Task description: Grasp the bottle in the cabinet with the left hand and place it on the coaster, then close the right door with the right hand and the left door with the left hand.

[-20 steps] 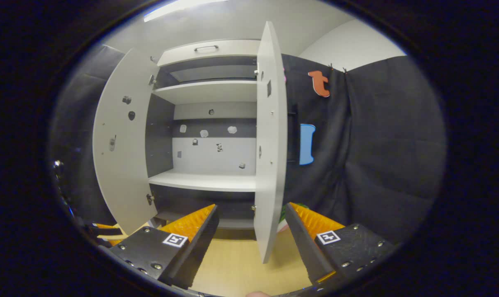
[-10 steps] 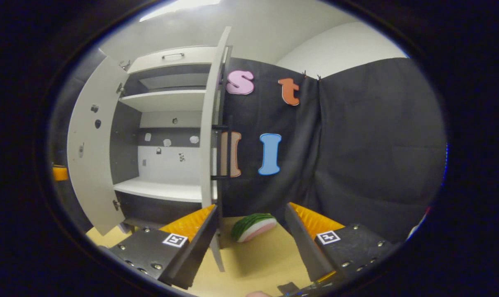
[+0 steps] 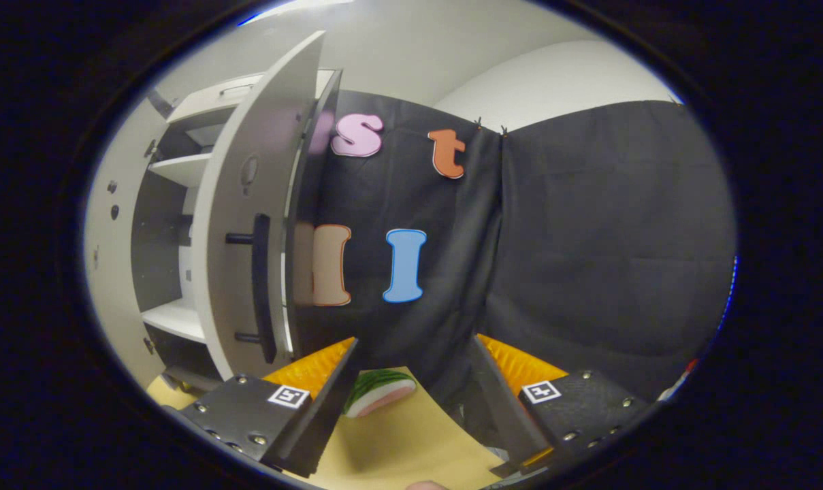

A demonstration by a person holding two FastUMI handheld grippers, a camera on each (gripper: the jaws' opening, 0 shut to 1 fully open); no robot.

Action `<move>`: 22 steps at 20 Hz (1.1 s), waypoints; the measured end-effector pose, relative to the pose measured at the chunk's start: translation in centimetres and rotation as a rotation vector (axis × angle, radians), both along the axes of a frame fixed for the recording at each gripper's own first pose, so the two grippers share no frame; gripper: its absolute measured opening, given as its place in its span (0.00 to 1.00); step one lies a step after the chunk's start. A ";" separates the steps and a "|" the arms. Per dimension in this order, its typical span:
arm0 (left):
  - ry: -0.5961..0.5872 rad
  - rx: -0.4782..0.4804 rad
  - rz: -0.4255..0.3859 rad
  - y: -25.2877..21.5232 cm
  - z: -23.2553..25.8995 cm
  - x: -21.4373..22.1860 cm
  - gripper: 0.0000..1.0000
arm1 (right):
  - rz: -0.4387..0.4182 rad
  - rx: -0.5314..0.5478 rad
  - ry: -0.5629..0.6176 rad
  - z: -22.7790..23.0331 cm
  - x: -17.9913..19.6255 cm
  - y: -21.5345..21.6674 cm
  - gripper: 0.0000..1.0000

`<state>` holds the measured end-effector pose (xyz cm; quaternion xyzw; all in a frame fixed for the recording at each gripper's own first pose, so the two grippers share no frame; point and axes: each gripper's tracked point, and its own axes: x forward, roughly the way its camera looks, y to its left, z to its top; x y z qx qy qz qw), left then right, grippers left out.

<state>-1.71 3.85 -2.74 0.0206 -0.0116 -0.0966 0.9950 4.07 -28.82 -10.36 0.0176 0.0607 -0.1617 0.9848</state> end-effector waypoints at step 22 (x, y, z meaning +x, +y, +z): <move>0.032 -0.099 -0.003 3.0 0.0 -3.2 0.97 | 0.191 -0.018 -0.025 2.8 4.8 12.0 0.69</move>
